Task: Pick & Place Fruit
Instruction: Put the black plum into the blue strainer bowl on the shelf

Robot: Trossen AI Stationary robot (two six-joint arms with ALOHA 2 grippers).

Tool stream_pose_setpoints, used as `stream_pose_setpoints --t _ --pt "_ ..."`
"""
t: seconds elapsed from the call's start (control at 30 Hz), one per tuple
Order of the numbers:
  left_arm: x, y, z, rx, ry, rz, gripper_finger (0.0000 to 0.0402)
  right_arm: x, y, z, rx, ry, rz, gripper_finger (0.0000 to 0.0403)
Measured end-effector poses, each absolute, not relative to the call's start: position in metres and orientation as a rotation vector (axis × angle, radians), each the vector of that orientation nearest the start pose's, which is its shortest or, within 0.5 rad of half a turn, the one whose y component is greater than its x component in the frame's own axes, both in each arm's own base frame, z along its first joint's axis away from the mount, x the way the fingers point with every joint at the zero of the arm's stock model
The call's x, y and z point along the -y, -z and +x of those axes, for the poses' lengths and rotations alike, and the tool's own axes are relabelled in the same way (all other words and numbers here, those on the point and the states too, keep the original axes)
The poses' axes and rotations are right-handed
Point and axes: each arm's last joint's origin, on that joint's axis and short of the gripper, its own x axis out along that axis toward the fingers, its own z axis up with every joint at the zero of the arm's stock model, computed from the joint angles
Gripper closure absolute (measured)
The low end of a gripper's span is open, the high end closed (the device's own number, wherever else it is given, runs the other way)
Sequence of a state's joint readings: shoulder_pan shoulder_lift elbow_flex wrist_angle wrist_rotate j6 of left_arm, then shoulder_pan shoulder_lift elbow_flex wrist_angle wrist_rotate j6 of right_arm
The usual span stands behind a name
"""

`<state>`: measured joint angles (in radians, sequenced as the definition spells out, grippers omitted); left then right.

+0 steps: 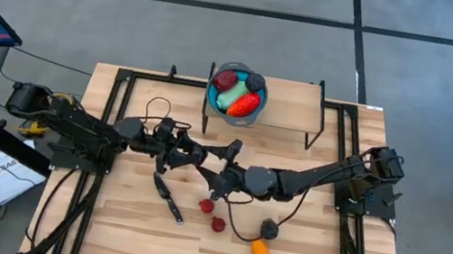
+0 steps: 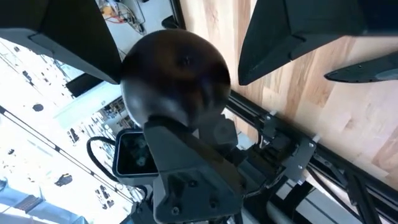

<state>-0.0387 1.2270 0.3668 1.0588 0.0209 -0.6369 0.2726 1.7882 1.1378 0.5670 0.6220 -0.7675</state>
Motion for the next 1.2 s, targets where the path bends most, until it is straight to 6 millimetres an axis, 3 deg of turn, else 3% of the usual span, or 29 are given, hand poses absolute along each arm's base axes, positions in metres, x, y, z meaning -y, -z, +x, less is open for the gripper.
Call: stream_pose_setpoints --t 0.37,0.77,1.2 --pt "0.01 -0.225 0.231 0.178 0.119 -0.637 0.0135 -0.089 -0.256 0.39 -0.165 0.275 -0.809 0.012" --pt "0.01 -0.225 0.231 0.177 0.124 -0.633 0.0133 -0.086 -0.256 0.391 -0.169 0.279 -0.808 0.0123" --pt "0.009 -0.225 0.231 0.17 0.164 -0.545 0.0025 -0.097 -0.25 0.388 -0.197 0.233 -0.698 0.0151"
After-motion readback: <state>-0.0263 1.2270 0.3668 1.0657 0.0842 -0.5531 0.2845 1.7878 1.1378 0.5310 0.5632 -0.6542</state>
